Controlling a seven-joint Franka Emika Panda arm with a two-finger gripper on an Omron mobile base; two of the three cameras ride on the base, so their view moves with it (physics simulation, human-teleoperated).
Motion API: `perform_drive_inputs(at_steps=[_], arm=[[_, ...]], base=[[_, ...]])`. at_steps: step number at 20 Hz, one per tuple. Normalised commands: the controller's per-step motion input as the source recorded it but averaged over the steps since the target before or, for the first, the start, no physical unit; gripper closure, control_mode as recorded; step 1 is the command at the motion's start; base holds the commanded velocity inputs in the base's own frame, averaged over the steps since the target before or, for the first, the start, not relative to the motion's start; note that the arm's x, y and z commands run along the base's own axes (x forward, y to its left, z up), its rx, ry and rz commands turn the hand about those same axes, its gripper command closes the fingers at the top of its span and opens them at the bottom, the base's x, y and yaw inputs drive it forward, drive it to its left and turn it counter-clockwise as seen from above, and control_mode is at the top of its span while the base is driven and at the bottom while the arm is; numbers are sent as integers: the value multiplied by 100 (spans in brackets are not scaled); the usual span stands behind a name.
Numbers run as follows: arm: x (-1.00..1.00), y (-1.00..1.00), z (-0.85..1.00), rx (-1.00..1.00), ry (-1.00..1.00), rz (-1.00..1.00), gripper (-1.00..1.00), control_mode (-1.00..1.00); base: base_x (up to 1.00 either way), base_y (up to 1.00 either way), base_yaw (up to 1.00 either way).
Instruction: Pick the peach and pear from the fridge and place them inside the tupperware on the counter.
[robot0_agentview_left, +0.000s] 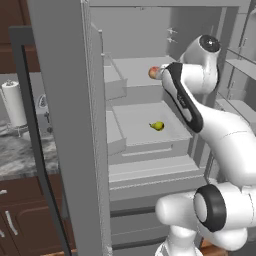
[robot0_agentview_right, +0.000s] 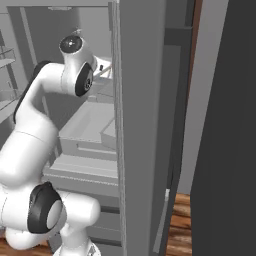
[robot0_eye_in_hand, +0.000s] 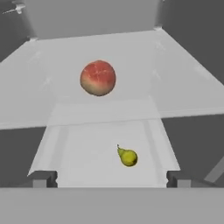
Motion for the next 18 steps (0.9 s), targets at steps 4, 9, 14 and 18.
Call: perform_drive_inputs(at_steps=[4,9,14,18], arm=[[53,-3,0,8,8,-2,-100,-100],[56,0,0,0,5,-1,-100,-100],[61,2,0,0,4,-1,-100,-100],[58,6,-9,0,3,-1,-100,-100]], base=[[0,0,0],[0,0,0],[0,0,0],[0,0,0]])
